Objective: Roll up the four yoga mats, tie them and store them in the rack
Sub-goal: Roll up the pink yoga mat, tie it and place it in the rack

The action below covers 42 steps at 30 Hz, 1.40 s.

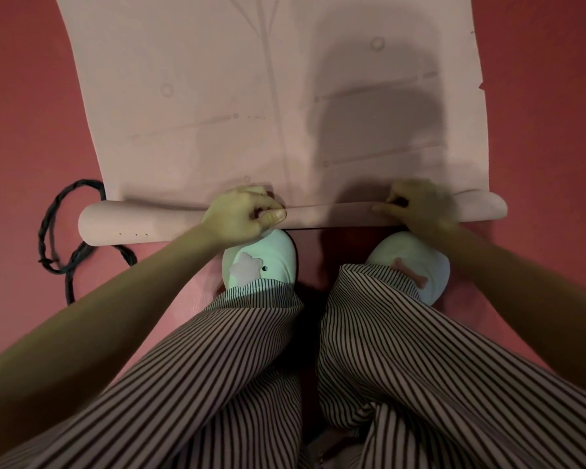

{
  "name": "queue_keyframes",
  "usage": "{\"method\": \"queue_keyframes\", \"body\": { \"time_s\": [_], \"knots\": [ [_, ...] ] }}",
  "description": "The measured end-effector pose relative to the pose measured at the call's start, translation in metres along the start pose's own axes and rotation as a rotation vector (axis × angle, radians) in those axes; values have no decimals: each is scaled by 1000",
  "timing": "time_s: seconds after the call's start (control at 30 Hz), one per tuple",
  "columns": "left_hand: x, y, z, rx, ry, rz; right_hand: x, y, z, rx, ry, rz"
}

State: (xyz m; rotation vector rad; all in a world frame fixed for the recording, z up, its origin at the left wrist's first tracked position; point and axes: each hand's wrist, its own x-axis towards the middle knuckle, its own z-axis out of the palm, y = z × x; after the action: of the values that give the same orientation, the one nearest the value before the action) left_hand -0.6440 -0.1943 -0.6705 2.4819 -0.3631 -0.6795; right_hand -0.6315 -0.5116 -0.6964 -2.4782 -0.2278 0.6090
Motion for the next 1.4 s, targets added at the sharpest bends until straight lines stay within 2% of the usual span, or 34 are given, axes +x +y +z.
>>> {"method": "queue_keyframes", "body": {
  "time_s": [0.1, 0.27, 0.5, 0.6, 0.7, 0.8, 0.87, 1.03, 1.13, 1.4],
  "knots": [
    [-5, 1, 1, 47, 41, -32, -6, 2, -2, 70, 39, 4],
    [-15, -4, 2, 53, 98, -22, -16, 10, -9, 38, -10, 6],
    [-28, -26, -20, -250, -187, -130, -7, 7, -11, 66, -34, 146],
    [-39, -26, -17, -134, -241, -168, -8, 7, -9, 130, -23, 149],
    [-50, -30, -17, -97, -218, -347, -8, 7, -10, 176, -27, 151],
    [-59, -31, -18, 229, -257, -390, -7, 8, -9, 201, -31, 142],
    [-63, -30, -18, 318, -271, -391, -7, 8, -9, 217, -30, 136],
    [-74, -40, -21, 70, -158, -281, -8, 8, -9, 213, -27, 133],
    [-80, -40, -20, 19, -88, -267, -7, 7, -13, 242, -51, 121],
    [-58, -60, -11, -299, -146, -364, 7, 13, -11, 260, -108, 167]
  ]
}}
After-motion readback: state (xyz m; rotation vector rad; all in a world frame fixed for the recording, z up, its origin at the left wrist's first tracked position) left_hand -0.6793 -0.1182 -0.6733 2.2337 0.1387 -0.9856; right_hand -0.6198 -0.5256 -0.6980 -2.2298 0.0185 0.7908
